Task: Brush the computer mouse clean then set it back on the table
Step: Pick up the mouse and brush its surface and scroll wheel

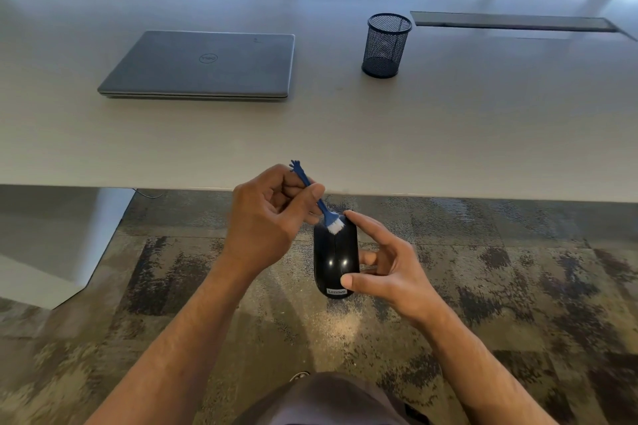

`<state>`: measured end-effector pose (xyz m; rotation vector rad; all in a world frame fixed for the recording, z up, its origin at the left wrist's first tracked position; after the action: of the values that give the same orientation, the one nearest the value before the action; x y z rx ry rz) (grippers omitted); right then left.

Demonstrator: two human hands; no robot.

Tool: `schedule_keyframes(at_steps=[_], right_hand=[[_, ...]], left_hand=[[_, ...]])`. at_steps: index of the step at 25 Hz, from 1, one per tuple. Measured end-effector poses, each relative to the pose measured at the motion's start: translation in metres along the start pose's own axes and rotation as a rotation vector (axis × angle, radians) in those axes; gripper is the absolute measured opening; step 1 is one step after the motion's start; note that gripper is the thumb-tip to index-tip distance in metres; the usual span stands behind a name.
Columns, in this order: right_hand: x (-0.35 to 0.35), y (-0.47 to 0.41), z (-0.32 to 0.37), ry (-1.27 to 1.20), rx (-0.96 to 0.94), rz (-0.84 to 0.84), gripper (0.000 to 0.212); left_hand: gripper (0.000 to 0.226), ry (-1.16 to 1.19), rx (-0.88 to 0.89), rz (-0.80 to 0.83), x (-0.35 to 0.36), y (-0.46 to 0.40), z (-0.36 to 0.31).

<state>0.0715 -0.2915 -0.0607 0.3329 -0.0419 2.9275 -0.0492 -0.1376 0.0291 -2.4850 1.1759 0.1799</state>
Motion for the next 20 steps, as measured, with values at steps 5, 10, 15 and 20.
schedule_keyframes(at_steps=[5,10,15,20], right_hand=[[-0.003,0.001,0.002,-0.008,0.002,-0.014,0.086],[-0.006,0.001,0.001,-0.006,0.002,-0.020,0.087],[-0.006,-0.002,0.000,0.009,-0.009,-0.028,0.086],[-0.008,-0.001,0.002,-0.008,0.008,-0.028,0.087]], left_hand=[[0.007,-0.081,-0.087,-0.055,-0.002,0.001,0.013],[0.008,-0.051,-0.081,-0.124,-0.005,0.004,0.010],[0.008,-0.107,-0.023,-0.133,0.012,0.010,0.006],[0.008,-0.105,-0.099,-0.198,-0.007,0.007,0.015]])
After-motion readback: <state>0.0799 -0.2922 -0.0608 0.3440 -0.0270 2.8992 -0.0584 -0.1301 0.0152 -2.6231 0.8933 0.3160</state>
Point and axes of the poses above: each hand's wrist, its own y-axis away from the middle knuckle, its own x-axis out of the palm, z = x × y, the point moved 5 cm from there along -y, towards the middle knuckle, and after that the axes turned 10 degrees about z, right-handed, at the moved point
